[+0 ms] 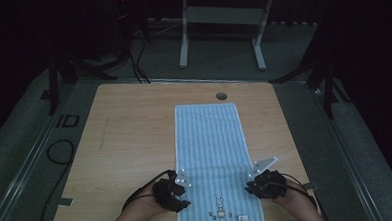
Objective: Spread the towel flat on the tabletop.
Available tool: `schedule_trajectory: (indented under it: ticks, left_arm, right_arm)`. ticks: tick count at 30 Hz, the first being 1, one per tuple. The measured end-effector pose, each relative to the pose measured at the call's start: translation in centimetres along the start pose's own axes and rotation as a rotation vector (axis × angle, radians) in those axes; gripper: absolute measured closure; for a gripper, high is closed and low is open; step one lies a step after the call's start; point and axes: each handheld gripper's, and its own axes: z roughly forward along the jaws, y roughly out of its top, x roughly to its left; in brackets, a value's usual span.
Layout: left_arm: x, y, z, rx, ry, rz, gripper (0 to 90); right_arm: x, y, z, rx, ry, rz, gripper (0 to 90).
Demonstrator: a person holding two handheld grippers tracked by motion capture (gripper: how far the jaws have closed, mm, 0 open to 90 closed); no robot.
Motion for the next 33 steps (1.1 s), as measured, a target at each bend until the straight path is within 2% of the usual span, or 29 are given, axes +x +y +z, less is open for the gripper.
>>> schedule_trajectory:
  ticks: [2, 4, 8, 14, 18, 20, 24, 26, 27, 28, 29, 30, 32, 33]
  left_arm:
    - [0.4, 0.1, 0.5, 0.008, 0.004, -0.002, 53.0]
    - [0.6, 0.2, 0.8, 0.001, 0.004, -0.004, 50.6]
    - [0.6, 0.1, 0.8, 0.0, -0.003, 0.019, 46.9]
    - [0.2, -0.4, 0.6, 0.012, 0.004, 0.025, 46.5]
    - [-0.8, -0.6, 0.5, 0.017, -0.006, 0.032, 46.4]
    - [-1.3, -0.7, 0.4, 0.03, -0.009, 0.048, 46.5]
    - [-1.4, -0.7, 0.1, 0.03, -0.027, 0.023, 44.9]
    - [-0.8, -0.5, -0.7, 0.023, -0.015, -0.003, 43.2]
    - [-0.2, -0.3, -1.3, 0.02, 0.015, -0.02, 42.3]
    - [-0.2, -0.3, -1.3, 0.02, 0.015, -0.02, 42.3]
    - [0.6, -0.1, -2.1, 0.004, 0.047, -0.035, 42.3]
    - [1.0, 0.1, -2.4, -0.001, 0.06, -0.035, 42.3]
    - [2.0, 0.4, -3.0, -0.018, 0.09, -0.062, 42.3]
    - [2.5, 0.6, -3.4, -0.025, 0.101, -0.061, 42.3]
  right_arm:
    - [-1.0, 0.9, 1.3, 0.02, -0.01, 0.01, 73.3]
    - [-1.4, 1.3, 2.0, 0.023, -0.014, 0.006, 71.6]
    - [-1.7, 1.5, 3.1, 0.041, -0.019, 0.012, 70.5]
    - [-0.9, 0.9, 2.9, 0.026, -0.029, 0.009, 69.2]
    - [0.0, 0.3, 2.6, 0.023, -0.021, 0.002, 68.3]
    - [0.5, 0.0, 2.5, 0.029, -0.017, 0.001, 67.2]
    - [0.6, 0.1, 2.1, 0.033, -0.009, -0.002, 64.9]
    - [0.4, 0.6, 1.3, 0.019, -0.025, -0.005, 62.0]
    - [-0.1, 1.2, 0.7, 0.013, -0.043, -0.012, 58.1]
    - [-0.1, 1.2, 0.7, 0.013, -0.043, -0.012, 58.1]
    - [-0.4, 1.4, 0.6, 0.016, -0.053, -0.011, 57.5]
    - [-1.4, 2.2, 0.2, 0.022, -0.085, -0.012, 56.0]
    - [-2.3, 2.7, -0.1, 0.022, -0.088, -0.003, 55.9]
    - [-2.7, 3.0, -0.3, 0.022, -0.094, -0.002, 55.1]
